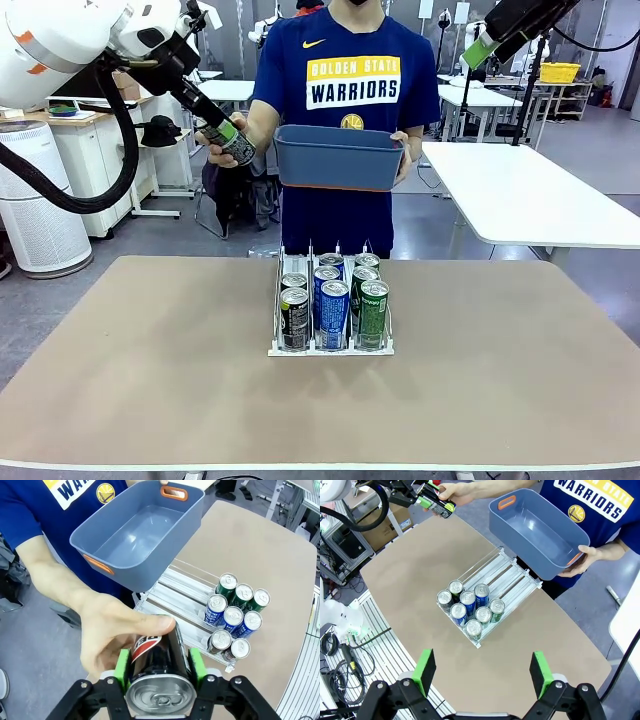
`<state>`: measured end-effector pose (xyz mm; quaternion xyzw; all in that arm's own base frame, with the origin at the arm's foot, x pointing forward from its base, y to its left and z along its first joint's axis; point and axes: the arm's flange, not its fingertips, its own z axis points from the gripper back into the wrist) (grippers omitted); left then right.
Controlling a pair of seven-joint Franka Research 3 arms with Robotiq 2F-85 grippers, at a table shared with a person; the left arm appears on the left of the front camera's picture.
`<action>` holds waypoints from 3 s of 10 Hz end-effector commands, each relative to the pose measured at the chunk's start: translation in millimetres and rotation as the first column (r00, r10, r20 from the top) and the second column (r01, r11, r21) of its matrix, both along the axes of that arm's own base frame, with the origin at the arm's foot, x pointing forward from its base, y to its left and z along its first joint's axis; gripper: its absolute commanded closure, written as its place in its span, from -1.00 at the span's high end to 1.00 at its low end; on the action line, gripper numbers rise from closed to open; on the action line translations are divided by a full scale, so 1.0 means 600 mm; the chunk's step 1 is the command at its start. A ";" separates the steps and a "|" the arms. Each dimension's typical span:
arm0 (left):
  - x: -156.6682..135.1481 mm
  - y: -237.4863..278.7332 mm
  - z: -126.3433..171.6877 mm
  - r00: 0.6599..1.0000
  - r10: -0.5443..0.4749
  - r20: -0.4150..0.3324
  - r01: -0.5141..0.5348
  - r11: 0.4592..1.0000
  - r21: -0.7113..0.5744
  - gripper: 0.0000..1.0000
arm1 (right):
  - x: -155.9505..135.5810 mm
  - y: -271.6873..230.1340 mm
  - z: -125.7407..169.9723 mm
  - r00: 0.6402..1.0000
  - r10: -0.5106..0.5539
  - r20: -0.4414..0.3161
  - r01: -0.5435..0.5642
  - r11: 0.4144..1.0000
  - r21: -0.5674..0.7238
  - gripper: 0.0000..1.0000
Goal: Fill the beverage cans into the dispenser.
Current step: Pick up the Pepsi coke handed by the human, then place the picked Pepsi coke in the line of the Automatic Can Dispenser with the same cans.
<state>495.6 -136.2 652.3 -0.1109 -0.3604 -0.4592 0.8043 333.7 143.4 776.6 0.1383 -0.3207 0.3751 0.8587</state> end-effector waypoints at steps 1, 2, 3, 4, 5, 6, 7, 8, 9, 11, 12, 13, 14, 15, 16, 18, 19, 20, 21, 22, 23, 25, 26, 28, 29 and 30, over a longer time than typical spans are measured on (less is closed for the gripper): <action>-0.004 0.001 0.004 1.000 0.025 -0.009 -0.025 0.999 0.024 -0.74 | -0.001 0.002 -0.001 1.000 0.011 0.001 -0.011 1.000 -0.001 1.00; -0.007 0.000 0.006 1.000 0.019 -0.015 -0.019 0.999 0.030 -0.93 | -0.001 0.002 -0.001 1.000 0.011 0.001 -0.011 1.000 -0.001 1.00; -0.008 0.001 0.011 1.000 0.008 -0.018 -0.007 0.999 0.035 -1.00 | -0.001 0.002 -0.001 1.000 0.011 0.001 -0.011 1.000 -0.001 1.00; -0.009 0.001 0.015 1.000 -0.007 -0.018 0.007 0.999 0.040 -1.00 | -0.001 0.002 -0.001 1.000 0.011 0.001 -0.011 1.000 -0.001 1.00; -0.010 -0.001 0.019 1.000 -0.007 -0.015 0.008 0.999 0.044 -1.00 | -0.001 0.002 -0.001 1.000 0.011 0.001 -0.011 1.000 -0.001 1.00; -0.011 -0.001 0.023 1.000 -0.011 -0.015 0.012 0.999 0.037 -1.00 | -0.001 0.002 -0.001 1.000 0.011 0.001 -0.011 1.000 -0.001 1.00; -0.010 -0.002 0.026 1.000 0.013 -0.020 -0.013 1.000 0.022 -1.00 | -0.001 0.002 -0.001 1.000 0.011 0.001 -0.011 1.000 -0.001 1.00; -0.005 -0.005 0.011 1.000 -0.018 -0.002 0.018 0.999 0.028 -1.00 | -0.001 0.002 -0.001 1.000 0.011 0.001 -0.011 1.000 -0.001 1.00; -0.005 -0.005 0.011 1.000 -0.018 -0.002 0.018 0.999 0.028 -1.00 | -0.001 0.002 -0.001 1.000 0.011 0.001 -0.011 1.000 -0.001 1.00; -0.005 -0.005 0.011 1.000 -0.018 -0.002 0.018 0.999 0.028 -1.00 | -0.001 0.002 -0.001 1.000 0.011 0.001 -0.011 1.000 -0.001 1.00; -0.005 -0.005 0.011 1.000 -0.018 -0.002 0.018 0.999 0.028 -1.00 | -0.001 0.002 -0.001 1.000 0.011 0.001 -0.011 1.000 -0.001 1.00; -0.005 -0.005 0.011 1.000 -0.018 -0.002 0.018 0.999 0.028 -1.00 | -0.001 0.002 -0.001 1.000 0.011 0.001 -0.011 1.000 -0.001 1.00; -0.005 -0.005 0.011 1.000 -0.018 -0.002 0.018 0.999 0.028 -1.00 | -0.001 0.002 -0.001 1.000 0.011 0.001 -0.011 1.000 -0.001 1.00; -0.005 -0.005 0.011 1.000 -0.018 -0.002 0.018 0.999 0.028 -1.00 | -0.001 0.002 -0.001 1.000 0.011 0.001 -0.011 1.000 -0.001 1.00; -0.005 -0.005 0.011 1.000 -0.018 -0.002 0.018 0.999 0.028 -1.00 | -0.001 0.002 -0.001 1.000 0.011 0.001 -0.011 1.000 -0.001 1.00; -0.005 -0.005 0.011 1.000 -0.018 -0.002 0.018 0.999 0.028 -1.00 | -0.001 0.002 -0.001 1.000 0.011 0.001 -0.011 1.000 -0.001 1.00; -0.005 -0.005 0.011 1.000 -0.018 -0.002 0.018 0.999 0.028 -1.00 | -0.001 0.002 -0.001 1.000 0.011 0.001 -0.011 1.000 -0.001 1.00; -0.005 -0.005 0.011 1.000 -0.018 -0.002 0.018 0.999 0.028 -1.00 | -0.001 0.002 -0.001 1.000 0.011 0.001 -0.011 1.000 -0.001 1.00; -0.005 -0.005 0.011 1.000 -0.018 -0.002 0.018 0.999 0.028 -1.00 | -0.001 0.002 -0.001 1.000 0.011 0.001 -0.011 1.000 -0.001 1.00; -0.005 -0.005 0.011 1.000 -0.018 -0.002 0.018 0.999 0.028 -1.00 | -0.001 0.002 -0.001 1.000 0.011 0.001 -0.011 1.000 -0.001 1.00; -0.005 -0.005 0.011 1.000 -0.018 -0.002 0.018 0.999 0.028 -1.00 | -0.001 0.002 -0.001 1.000 0.011 0.001 -0.011 1.000 -0.001 1.00; -0.005 -0.005 0.011 1.000 -0.018 -0.002 0.018 0.999 0.028 -1.00 | -0.001 0.002 -0.001 1.000 0.011 0.001 -0.011 1.000 -0.001 1.00; -0.005 -0.005 0.011 1.000 -0.018 -0.002 0.018 0.999 0.028 -1.00 | -0.001 0.002 -0.001 1.000 0.011 0.001 -0.011 1.000 -0.001 1.00; -0.005 -0.005 0.011 1.000 -0.018 -0.002 0.018 0.999 0.028 -1.00 | -0.001 0.002 -0.001 1.000 0.011 0.001 -0.011 1.000 -0.001 1.00; -0.005 -0.005 0.011 1.000 -0.018 -0.002 0.018 0.999 0.028 -1.00 | -0.001 0.002 -0.001 1.000 0.011 0.001 -0.011 1.000 -0.001 1.00; -0.005 -0.005 0.011 1.000 -0.018 -0.002 0.018 0.999 0.028 -1.00 | -0.001 0.002 -0.001 1.000 0.011 0.001 -0.011 1.000 -0.001 1.00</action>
